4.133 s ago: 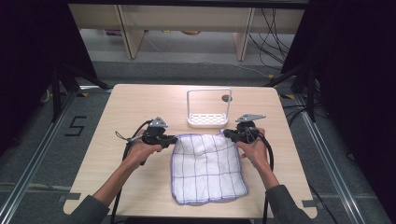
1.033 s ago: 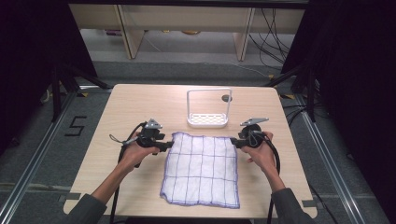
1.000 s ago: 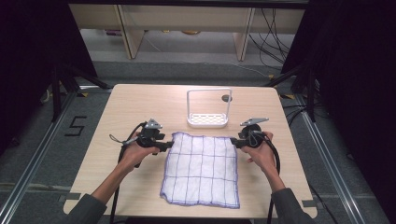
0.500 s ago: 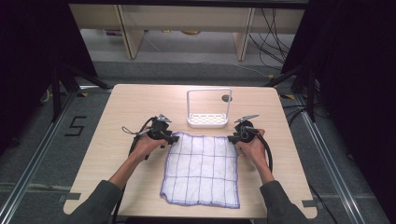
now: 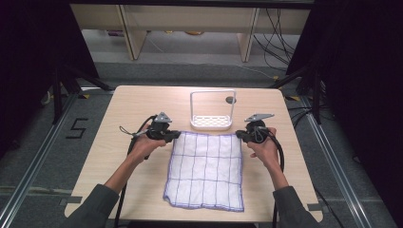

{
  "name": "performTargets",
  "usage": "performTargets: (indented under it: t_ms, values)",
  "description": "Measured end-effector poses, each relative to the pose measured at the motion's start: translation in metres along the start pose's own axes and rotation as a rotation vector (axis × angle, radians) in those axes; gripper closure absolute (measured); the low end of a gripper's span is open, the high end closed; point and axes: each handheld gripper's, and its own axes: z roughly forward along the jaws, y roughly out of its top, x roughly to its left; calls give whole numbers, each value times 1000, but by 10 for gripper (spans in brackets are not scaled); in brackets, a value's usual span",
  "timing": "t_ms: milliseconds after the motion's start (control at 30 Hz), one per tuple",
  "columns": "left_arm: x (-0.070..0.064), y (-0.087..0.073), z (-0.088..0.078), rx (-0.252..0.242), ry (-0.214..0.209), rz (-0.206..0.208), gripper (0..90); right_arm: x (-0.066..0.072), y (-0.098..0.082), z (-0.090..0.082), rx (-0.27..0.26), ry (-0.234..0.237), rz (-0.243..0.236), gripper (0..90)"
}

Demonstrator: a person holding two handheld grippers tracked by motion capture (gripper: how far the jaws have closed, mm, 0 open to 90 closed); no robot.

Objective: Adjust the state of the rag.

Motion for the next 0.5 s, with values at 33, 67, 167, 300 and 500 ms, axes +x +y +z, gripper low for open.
performTargets:
  t_ms: [33,67,167,300,500]
  values:
    - [1,3,-4,-10,-1,11,864,0,4,-8,-14,-10,4,866]
    - [1,3,-4,-10,-1,11,865,0,4,-8,-14,-10,4,866]
    - [1,8,-12,-47,3,16,865,-2,12,-16,-51,-6,-17,866]
    - [-5,7,-24,-72,-7,37,866,8,17,-27,-72,16,-49,866]
    - [-27,-10,-51,-117,-39,75,866,34,-2,-56,-104,52,-108,866]
